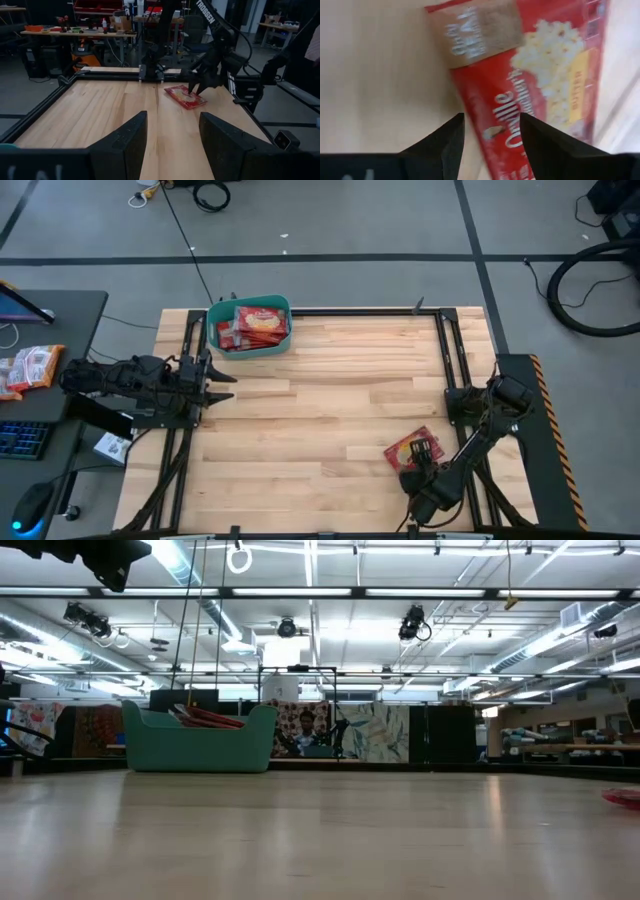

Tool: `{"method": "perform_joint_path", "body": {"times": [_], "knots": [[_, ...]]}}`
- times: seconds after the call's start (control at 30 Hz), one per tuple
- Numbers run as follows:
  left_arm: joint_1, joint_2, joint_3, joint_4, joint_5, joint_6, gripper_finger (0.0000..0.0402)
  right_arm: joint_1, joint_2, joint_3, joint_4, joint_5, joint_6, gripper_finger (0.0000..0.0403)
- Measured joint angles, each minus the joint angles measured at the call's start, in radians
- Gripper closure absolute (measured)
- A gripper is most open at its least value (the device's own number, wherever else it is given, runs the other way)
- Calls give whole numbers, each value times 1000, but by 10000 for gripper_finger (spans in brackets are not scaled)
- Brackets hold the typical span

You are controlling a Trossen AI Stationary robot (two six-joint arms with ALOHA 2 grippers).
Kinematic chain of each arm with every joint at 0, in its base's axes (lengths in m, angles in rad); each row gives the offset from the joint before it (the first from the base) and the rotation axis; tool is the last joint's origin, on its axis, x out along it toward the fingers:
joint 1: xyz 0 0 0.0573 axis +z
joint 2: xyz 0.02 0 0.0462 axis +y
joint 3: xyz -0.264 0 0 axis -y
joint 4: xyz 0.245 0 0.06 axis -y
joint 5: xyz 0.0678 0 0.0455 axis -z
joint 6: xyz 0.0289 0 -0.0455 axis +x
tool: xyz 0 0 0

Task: Sort popcorn bags into baskets
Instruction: Put the popcorn sachet into the bin

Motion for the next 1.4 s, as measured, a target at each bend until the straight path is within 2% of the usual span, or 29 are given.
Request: {"method": "perform_joint_path", "body": {"times": [0.17, 0.47, 0.53, 0.7, 0.93, 1.27, 1.4], "knots": [[0, 0, 0, 0, 0, 0, 219, -3, 0, -30, 16, 21, 4, 241], [0, 0, 0, 0, 0, 1, 219, -3, -5, -49, 78, 25, -4, 372], [0, 0, 0, 0, 0, 1, 219, -5, -5, -38, 81, 43, -4, 389], [0, 47, 0, 2, 0, 2, 219, -41, -16, 21, 72, 132, -12, 388], [0, 136, 0, 36, 0, 21, 219, -172, -18, 116, 123, 245, -176, 390], [0, 140, 19, 75, 0, 28, 219, -401, -18, 196, 344, 387, -519, 390], [0, 142, 22, 66, 0, 27, 219, -495, -19, 212, 461, 412, -658, 389]]}}
